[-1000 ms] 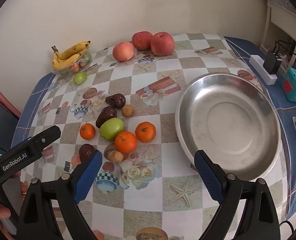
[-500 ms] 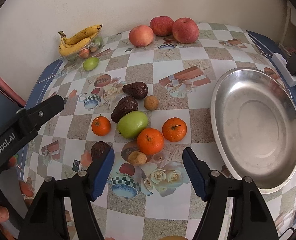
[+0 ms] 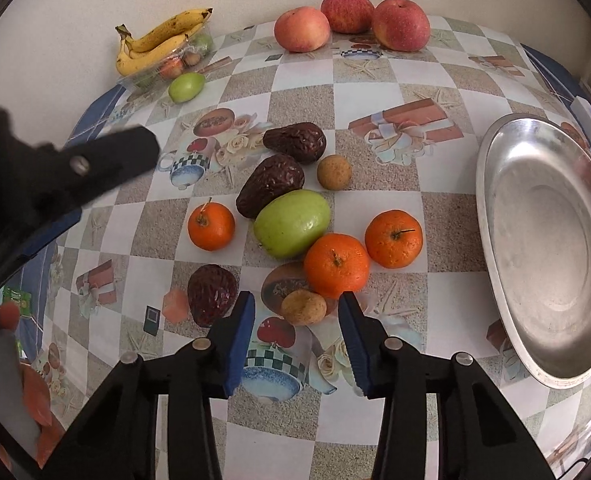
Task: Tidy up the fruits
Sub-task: 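Grasp a dark red date with the left tool while the right tool grasps a small brown fruit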
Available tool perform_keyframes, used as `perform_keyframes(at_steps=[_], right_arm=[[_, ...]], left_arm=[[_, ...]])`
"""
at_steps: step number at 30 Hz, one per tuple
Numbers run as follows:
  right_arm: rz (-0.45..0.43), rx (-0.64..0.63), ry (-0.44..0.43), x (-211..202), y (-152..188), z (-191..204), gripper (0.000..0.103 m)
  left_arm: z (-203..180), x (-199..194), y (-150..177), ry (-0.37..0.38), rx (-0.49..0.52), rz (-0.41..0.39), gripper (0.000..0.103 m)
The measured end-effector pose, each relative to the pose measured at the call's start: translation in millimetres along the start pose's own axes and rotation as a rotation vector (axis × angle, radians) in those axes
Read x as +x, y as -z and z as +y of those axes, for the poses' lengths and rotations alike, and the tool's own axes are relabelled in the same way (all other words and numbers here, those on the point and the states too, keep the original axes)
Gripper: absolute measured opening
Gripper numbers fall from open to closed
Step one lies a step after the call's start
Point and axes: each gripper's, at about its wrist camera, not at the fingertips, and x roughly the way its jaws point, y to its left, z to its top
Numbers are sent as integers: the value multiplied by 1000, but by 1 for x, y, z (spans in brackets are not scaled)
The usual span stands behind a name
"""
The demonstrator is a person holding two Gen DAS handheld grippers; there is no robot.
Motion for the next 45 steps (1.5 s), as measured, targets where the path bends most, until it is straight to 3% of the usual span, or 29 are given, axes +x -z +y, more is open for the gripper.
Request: perform_keyframes(at_steps=[3, 8, 13, 20, 33, 45], right_arm=[[18, 1, 11, 7, -1, 0, 36], [42, -7, 29, 17, 2, 0, 35], [64, -5, 27, 23, 5, -2, 33], [67, -20, 34, 28, 5, -1, 28], [65, 0, 14, 27, 6, -4, 27], [54, -6, 49, 23, 5, -5, 27]], left_arm=[[2, 11, 6, 13, -20, 65, 80], [4, 27, 17, 32, -59, 162, 54], [6, 36, 22, 48, -82, 208, 52], [9, 47, 28, 74, -118, 261, 38], [15, 53, 35, 86, -155, 308, 37], [35, 49, 31, -19, -194, 290, 35]])
